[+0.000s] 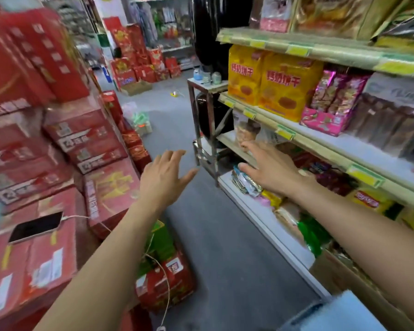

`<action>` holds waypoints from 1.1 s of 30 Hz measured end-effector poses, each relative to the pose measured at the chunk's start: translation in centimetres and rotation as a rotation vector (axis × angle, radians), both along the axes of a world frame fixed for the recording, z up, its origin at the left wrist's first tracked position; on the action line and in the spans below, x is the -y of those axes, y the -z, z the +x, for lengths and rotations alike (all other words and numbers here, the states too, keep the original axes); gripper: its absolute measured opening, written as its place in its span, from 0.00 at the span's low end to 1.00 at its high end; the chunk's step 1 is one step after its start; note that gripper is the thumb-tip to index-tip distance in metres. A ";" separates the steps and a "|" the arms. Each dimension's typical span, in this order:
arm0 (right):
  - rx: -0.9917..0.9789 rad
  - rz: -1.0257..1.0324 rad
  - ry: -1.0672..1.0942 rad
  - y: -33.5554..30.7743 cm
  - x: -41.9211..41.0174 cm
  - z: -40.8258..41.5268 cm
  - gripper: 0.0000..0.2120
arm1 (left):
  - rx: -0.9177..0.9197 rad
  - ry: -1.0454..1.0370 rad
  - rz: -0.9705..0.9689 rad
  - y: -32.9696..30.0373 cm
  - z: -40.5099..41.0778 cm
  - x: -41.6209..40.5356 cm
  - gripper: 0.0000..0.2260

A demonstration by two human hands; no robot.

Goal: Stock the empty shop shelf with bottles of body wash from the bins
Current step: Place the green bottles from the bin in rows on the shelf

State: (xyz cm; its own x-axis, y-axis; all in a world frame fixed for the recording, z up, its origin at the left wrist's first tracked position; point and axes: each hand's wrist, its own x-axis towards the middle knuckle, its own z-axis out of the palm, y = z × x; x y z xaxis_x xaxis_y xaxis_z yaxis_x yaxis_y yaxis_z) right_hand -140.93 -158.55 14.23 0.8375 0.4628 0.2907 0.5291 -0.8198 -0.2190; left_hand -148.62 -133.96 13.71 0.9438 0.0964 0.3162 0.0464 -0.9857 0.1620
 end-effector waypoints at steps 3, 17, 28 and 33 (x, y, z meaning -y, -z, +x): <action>-0.003 -0.062 -0.041 1.5 -4.1 6.1 0.27 | 0.006 -0.035 -0.050 1.4 4.7 -3.9 0.27; -0.064 -0.085 -0.205 4.1 -22.8 39.9 0.23 | 0.003 -0.298 -0.134 3.9 34.2 -20.1 0.25; -0.115 -0.089 -0.361 6.0 -44.6 64.1 0.25 | -0.024 -0.408 -0.128 7.0 56.0 -38.2 0.24; -0.126 -0.079 -0.359 5.9 -56.5 75.9 0.24 | 0.013 -0.445 -0.170 7.0 66.7 -49.8 0.23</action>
